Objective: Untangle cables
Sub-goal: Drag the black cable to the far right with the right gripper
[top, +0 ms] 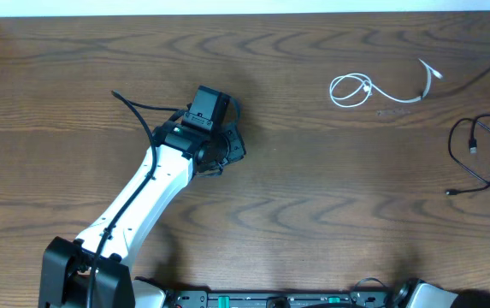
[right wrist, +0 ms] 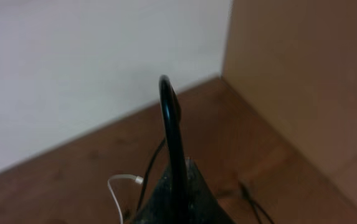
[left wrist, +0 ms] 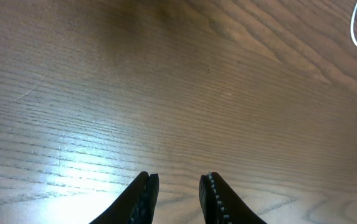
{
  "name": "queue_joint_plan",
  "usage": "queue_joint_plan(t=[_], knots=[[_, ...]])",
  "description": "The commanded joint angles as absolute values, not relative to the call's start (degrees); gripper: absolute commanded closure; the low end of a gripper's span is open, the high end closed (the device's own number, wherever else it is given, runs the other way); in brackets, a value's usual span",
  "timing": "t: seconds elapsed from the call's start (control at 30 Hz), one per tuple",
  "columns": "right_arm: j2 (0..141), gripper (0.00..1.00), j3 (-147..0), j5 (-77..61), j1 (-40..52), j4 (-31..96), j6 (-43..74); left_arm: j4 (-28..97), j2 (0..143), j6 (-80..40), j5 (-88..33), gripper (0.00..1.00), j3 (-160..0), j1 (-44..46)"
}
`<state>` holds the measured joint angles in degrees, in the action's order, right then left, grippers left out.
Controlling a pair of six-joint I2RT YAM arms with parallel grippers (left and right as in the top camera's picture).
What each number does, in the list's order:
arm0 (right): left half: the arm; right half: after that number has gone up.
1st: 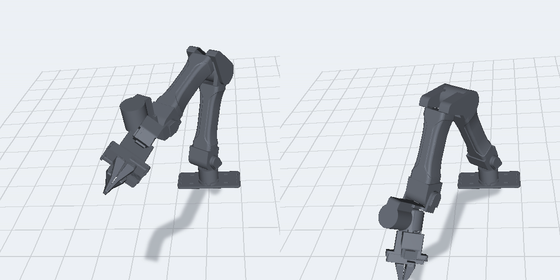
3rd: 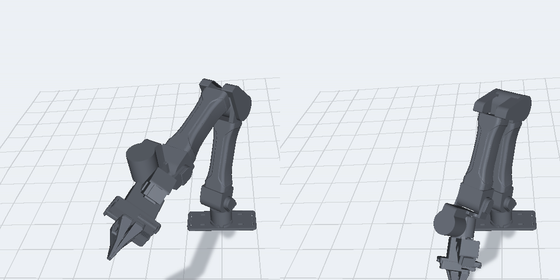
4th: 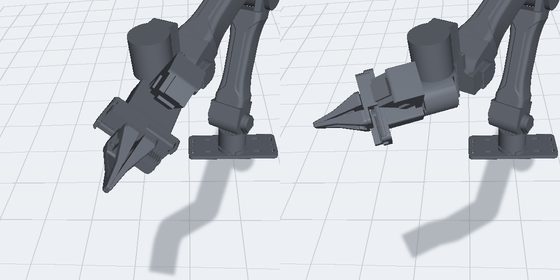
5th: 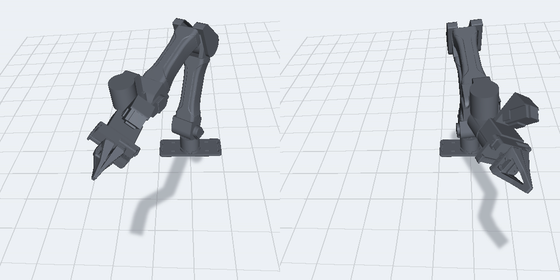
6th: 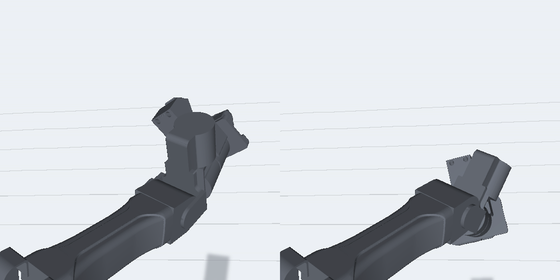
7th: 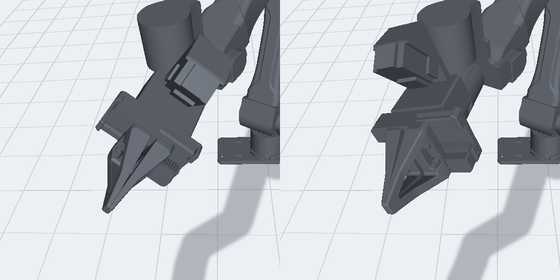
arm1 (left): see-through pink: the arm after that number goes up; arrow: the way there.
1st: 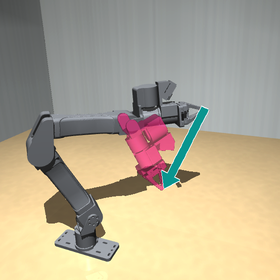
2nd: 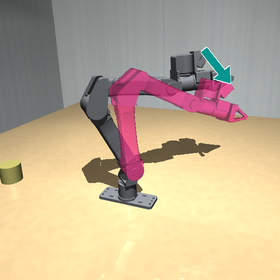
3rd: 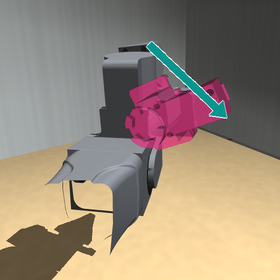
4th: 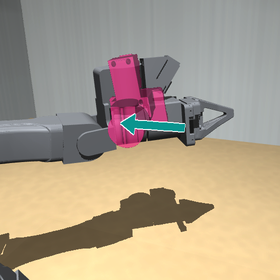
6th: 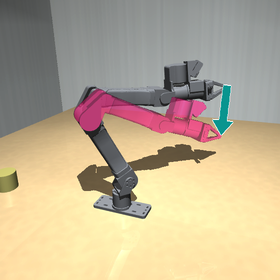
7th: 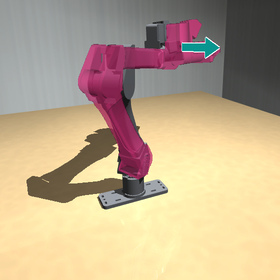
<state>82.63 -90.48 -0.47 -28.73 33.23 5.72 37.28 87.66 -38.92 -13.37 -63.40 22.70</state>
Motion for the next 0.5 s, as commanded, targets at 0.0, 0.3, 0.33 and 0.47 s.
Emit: queue_joint_plan(t=[0.0,0.3,0.33,0.47], knots=[[86.3,0.99,-90.1,-2.8,-31.2,35.3,6.9,37.6,87.8,-38.2,-13.0,0.72,-62.8,22.6],[87.2,0.99,-90.2,-41.8,-31.9,24.4,6.6,37.5,87.8,-38.2,-13.0,0.72,-62.8,22.6],[86.3,0.99,-90.2,-48.0,-31.7,20.3,7.2,37.5,87.8,-38.2,-13.0,0.72,-62.8,22.6],[81.8,0.99,-90.2,-52.9,-30.6,7.9,11.0,37.6,87.8,-38.2,-13.0,0.72,-62.8,22.6]])
